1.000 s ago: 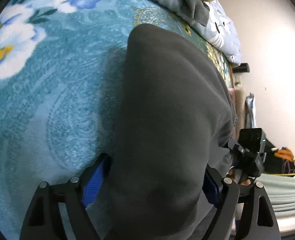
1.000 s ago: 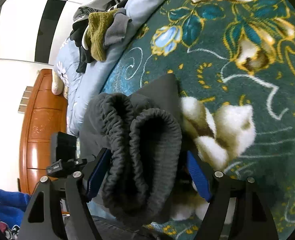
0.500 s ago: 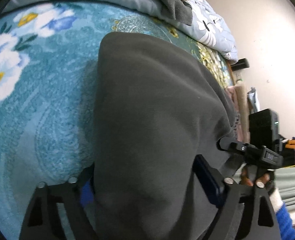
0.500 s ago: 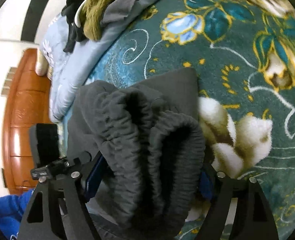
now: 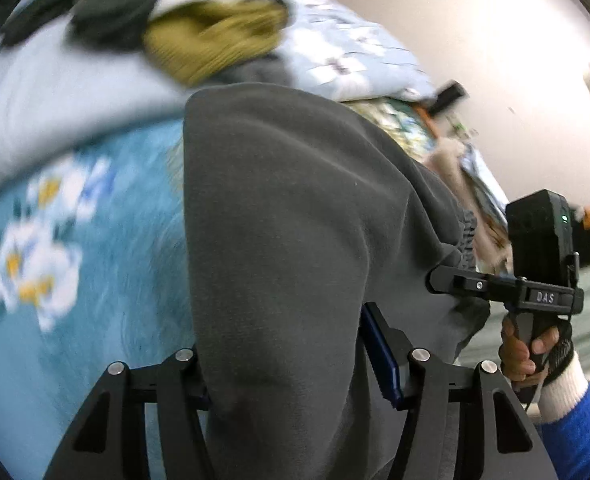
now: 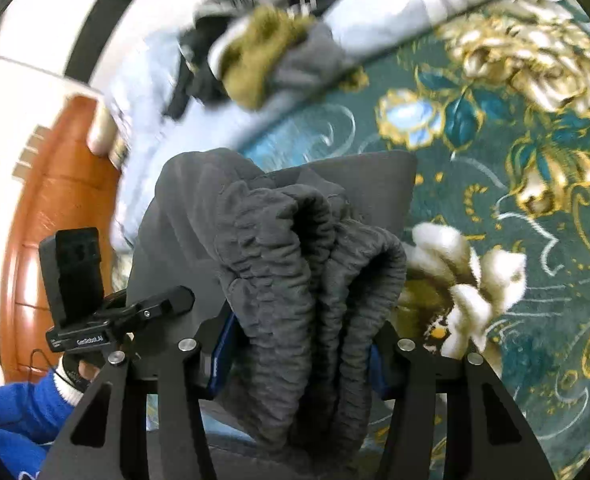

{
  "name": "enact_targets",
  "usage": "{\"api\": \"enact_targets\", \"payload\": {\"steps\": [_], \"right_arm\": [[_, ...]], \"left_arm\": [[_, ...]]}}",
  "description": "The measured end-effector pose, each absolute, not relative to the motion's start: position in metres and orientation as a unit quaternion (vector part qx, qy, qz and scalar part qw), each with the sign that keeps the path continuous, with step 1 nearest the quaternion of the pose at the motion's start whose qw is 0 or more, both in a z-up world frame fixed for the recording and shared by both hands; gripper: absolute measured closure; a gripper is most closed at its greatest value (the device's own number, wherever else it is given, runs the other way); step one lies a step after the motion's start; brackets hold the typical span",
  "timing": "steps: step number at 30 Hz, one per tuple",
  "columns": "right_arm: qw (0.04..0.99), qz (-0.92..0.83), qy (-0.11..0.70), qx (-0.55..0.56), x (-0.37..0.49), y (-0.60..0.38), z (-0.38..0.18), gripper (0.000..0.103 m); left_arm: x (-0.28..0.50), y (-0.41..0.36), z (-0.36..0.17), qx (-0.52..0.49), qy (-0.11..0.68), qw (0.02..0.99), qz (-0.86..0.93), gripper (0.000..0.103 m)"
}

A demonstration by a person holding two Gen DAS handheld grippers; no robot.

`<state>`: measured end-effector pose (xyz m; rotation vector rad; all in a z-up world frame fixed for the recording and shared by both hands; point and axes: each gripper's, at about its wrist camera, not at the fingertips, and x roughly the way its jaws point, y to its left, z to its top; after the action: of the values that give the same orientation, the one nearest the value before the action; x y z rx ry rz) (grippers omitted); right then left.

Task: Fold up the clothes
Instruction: 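Lift the folded sweatpants with both grippers and carry them toward the folded towel stack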

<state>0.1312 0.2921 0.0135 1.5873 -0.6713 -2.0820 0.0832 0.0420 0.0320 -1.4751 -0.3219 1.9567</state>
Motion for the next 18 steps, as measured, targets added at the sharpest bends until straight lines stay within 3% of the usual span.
{"api": "enact_targets", "payload": {"steps": [7, 12, 18], "right_arm": [[0.169, -0.798, -0.289, 0.500, 0.168, 0.354, 0.073, 0.048], [0.103, -0.821, -0.329, 0.455, 0.207, 0.426, 0.110, 0.048], [0.025, -0.836, -0.362, 0.413, 0.236, 0.522, 0.152, 0.048]], "left_arm": [[0.072, 0.109, 0.098, -0.536, -0.052, 0.416, 0.733, 0.040], [0.067, 0.203, 0.139, -0.516, 0.009, 0.494, 0.700, 0.040], [0.043, 0.328, 0.174, -0.520, 0.017, 0.568, 0.637, 0.040]]}}
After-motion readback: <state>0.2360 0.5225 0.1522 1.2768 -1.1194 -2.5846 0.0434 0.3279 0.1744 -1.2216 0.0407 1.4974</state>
